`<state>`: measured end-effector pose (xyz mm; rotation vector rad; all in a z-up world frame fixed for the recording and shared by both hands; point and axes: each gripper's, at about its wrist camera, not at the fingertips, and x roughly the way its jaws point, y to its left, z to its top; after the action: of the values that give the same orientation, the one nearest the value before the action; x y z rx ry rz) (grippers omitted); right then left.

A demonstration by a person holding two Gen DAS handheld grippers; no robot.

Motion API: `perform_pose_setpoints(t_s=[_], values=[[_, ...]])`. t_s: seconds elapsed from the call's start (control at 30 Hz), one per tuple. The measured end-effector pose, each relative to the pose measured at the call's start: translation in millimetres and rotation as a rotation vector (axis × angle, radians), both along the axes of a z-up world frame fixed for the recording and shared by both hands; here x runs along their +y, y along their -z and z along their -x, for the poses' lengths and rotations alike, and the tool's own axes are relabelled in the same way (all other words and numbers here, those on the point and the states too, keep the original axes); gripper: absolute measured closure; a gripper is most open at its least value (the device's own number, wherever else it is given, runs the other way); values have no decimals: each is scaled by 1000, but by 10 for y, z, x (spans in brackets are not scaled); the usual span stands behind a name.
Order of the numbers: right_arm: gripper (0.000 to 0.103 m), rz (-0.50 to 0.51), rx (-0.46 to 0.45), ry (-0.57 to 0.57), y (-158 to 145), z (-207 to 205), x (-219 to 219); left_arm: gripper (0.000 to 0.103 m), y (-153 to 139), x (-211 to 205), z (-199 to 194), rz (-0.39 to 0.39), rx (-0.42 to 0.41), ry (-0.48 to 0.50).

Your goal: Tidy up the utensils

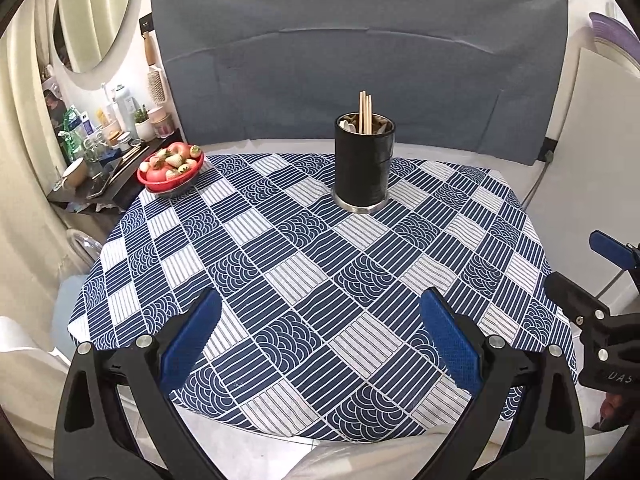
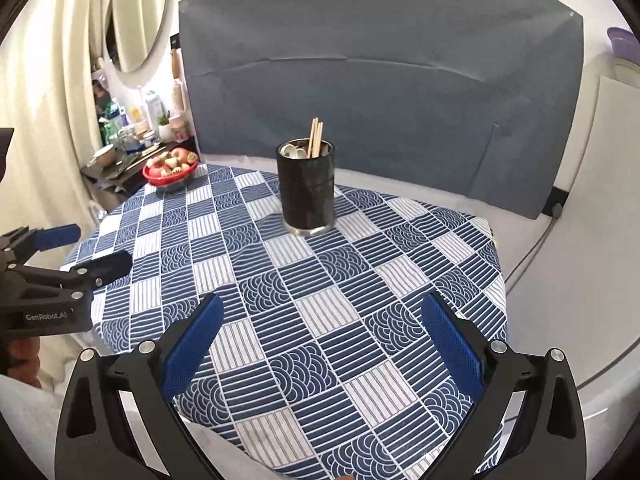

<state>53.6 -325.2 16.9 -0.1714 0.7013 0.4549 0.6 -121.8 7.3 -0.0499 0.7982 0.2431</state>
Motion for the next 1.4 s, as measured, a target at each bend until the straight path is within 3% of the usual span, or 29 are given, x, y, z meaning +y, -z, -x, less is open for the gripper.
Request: perform_pose_setpoints(t_s=[1.4], values=[[8,4,-7,-32,36,-137,77,6,8,9,-129,14,5,33]])
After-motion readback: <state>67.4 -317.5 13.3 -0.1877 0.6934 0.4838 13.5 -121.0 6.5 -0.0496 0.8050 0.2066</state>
